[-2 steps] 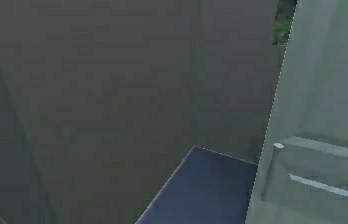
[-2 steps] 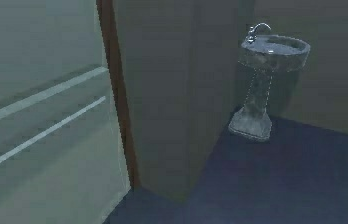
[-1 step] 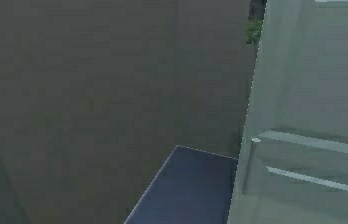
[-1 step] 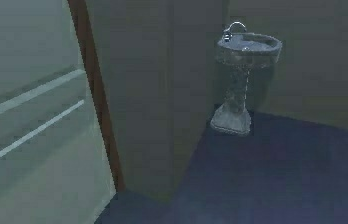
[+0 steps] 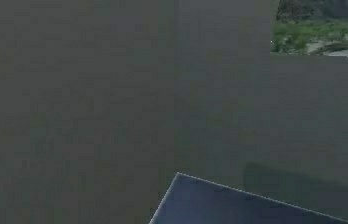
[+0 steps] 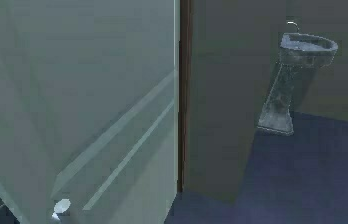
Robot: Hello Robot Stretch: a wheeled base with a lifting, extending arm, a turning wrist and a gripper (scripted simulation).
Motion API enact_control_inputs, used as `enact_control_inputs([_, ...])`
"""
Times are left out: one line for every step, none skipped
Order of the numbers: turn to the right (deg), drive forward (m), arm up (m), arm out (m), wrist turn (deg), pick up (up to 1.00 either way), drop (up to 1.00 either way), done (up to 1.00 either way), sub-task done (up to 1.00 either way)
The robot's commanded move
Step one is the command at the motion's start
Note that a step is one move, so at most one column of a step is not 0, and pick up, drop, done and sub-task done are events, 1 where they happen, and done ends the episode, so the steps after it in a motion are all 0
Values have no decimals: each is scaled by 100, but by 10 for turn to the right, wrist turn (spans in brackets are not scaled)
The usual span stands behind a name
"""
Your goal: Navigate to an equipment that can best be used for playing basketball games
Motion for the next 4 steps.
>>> enact_control_inputs([-30,0,0,0,0,0,0,0,0])
enact_control_inputs([0,65,0,0,0,0,0,0,0])
enact_control_inputs([450,0,0,0,0,0,0,0,0])
enact_control_inputs([450,0,0,0,0,0,0,0,0])
